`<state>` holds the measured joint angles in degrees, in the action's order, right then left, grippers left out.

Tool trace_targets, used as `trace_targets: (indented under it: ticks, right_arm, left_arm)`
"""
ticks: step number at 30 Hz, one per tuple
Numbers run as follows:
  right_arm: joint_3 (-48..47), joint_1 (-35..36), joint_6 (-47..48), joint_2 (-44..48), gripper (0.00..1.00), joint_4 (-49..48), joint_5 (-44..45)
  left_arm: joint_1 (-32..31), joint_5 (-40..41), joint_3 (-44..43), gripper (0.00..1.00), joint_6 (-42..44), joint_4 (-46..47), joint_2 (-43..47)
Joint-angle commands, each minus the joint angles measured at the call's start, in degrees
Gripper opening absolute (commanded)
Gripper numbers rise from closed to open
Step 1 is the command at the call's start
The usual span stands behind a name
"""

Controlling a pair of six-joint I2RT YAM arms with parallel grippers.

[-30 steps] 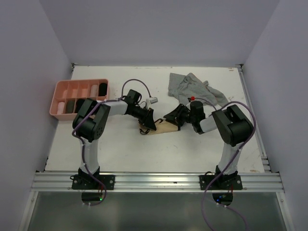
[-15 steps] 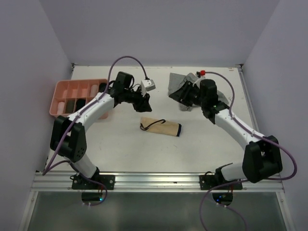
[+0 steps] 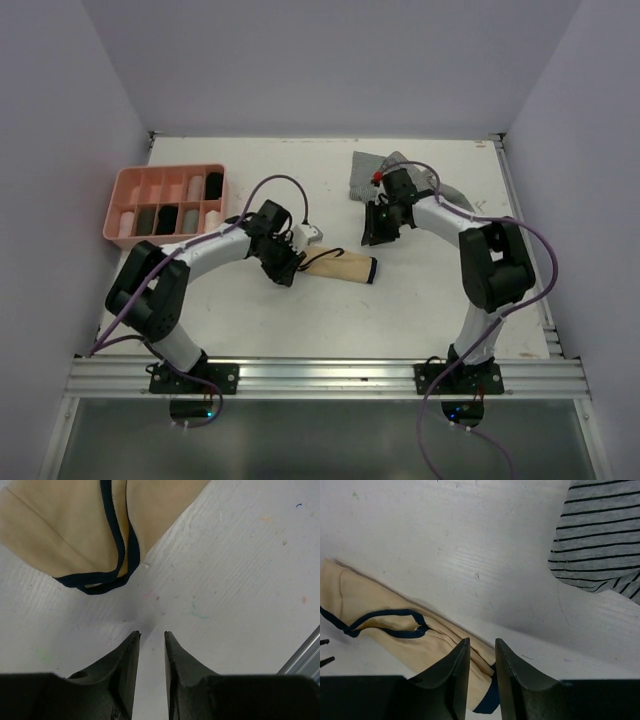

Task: Roll the underwear
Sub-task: Fold the underwear

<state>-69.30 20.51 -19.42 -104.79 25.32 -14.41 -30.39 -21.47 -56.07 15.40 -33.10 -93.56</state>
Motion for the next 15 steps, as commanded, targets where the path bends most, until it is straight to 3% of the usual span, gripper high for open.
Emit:
trace_targets:
  ticks: [1, 10, 15]
  right_arm:
    - [-1.90, 1.54, 3.77, -0.93, 0.30, 1.49, 0.44]
    - [10.31, 7.26, -0.88, 3.01, 0.27, -2.02, 1.58]
    - [18.22, 11.12, -7.89, 7.84, 0.27, -6.59, 0.00]
  left_arm:
    - [-0.72, 3.45, -1.48, 0.30, -4.93, 5.76, -2.93]
    - [1.65, 5.65, -8.34, 0.31, -6.61, 12.35, -12.52]
    - [2.79, 0.58, -14.40, 0.34, -5.03, 14.20, -17.27]
